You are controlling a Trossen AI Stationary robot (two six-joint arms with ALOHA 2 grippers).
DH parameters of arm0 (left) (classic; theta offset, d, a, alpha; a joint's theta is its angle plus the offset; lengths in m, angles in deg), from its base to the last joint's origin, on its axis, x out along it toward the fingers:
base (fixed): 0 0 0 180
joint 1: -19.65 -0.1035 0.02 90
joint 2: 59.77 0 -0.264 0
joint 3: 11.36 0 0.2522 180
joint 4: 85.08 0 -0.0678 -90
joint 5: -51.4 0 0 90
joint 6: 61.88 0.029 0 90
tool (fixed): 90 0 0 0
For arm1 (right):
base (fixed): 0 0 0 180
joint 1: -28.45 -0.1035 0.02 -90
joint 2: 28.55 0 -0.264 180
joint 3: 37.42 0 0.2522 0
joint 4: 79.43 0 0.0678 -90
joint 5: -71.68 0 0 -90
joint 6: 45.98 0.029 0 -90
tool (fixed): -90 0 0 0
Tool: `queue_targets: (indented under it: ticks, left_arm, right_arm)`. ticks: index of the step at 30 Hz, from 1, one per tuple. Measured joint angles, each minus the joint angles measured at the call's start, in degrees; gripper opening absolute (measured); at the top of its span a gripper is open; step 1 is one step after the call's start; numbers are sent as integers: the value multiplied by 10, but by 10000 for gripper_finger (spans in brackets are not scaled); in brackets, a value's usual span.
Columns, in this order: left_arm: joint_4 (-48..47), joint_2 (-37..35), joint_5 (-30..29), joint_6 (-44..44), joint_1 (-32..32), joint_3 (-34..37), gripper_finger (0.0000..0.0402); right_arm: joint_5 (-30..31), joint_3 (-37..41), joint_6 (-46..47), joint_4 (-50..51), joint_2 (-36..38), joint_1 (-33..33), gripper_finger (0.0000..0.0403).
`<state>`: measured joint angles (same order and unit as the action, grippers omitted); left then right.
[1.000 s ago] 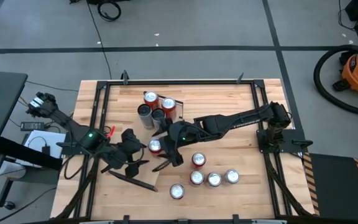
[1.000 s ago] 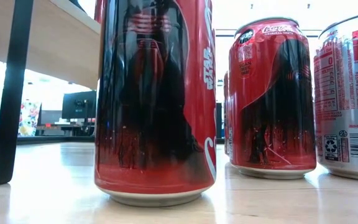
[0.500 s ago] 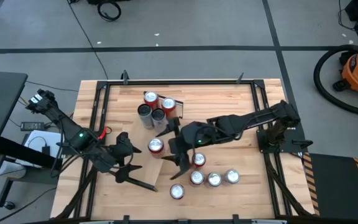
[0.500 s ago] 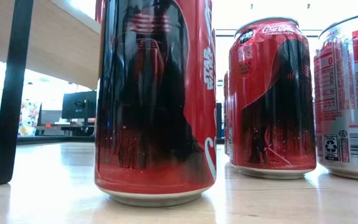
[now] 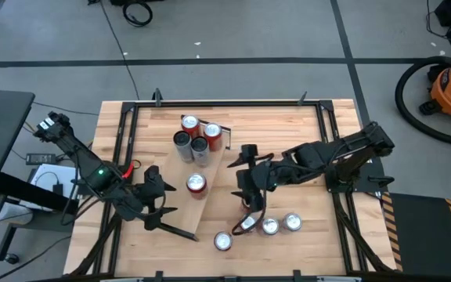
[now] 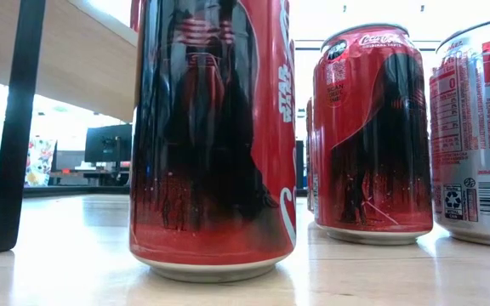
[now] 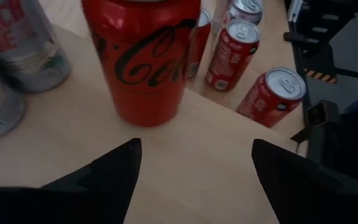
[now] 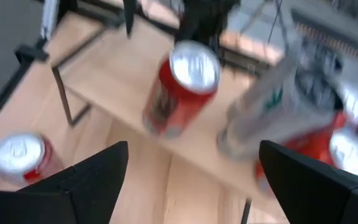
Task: Place canned beverage on shelf
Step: Put the top red soda can on the shelf
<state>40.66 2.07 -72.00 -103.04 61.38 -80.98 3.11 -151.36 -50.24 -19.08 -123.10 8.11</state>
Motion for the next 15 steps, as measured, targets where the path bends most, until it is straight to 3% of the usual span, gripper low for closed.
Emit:
queue_targets:
  ticks: [8, 11, 13, 15]
  left_arm:
    - [0, 0, -2, -5, 0, 0, 315]
    - [0, 0, -12, 6, -1, 0, 315]
    - [2, 0, -58, 17, -1, 0, 315]
    - [9, 6, -144, 17, 0, 0, 314]
  right_arm:
    - [2, 118, 63, -14, 37, -3, 372]
    - [3, 166, 66, -64, 49, -9, 372]
    - [10, 202, 55, -114, 57, -16, 372]
    - [25, 238, 33, -167, 63, -21, 372]
